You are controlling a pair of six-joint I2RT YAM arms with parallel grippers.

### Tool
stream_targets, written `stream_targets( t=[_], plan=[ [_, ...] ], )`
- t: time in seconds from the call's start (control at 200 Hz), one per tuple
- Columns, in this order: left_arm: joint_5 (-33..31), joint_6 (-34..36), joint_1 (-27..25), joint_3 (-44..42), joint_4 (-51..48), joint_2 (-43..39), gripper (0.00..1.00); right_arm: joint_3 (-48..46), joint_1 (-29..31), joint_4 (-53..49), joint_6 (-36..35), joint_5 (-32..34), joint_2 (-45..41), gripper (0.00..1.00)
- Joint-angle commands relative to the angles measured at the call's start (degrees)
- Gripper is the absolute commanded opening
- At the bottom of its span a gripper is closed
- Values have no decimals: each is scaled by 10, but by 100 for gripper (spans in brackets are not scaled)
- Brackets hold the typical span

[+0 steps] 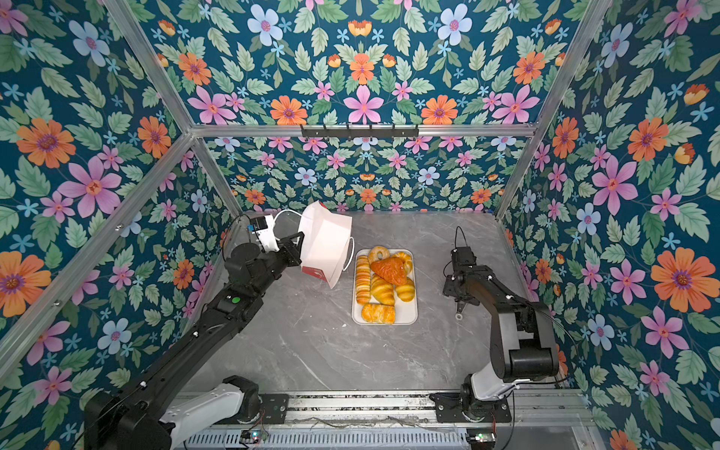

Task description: Take the fake bread out of the paper bag

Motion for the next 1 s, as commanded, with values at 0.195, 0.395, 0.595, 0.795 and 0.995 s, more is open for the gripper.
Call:
stream_targets(
  t=[0.195,0.395,0.595,0.795,0.995],
  plan=[
    [40,-130,0,6,-53,-16,0,-5,1,12,-2,-20,-17,76],
    [46,-150,1,-15,-62,-18,0,-6,0,14,-2,-27,-14,76],
    [36,-148,9,-17,-85,-20,0,-4,0,15,-2,-32,-9,76],
    [34,-128,29,0,-122,-22,0,-1,0,14,-3,-34,-4,76],
    [38,-119,52,0,-139,-23,0,1,0,15,-5,-40,3,76]
  ],
)
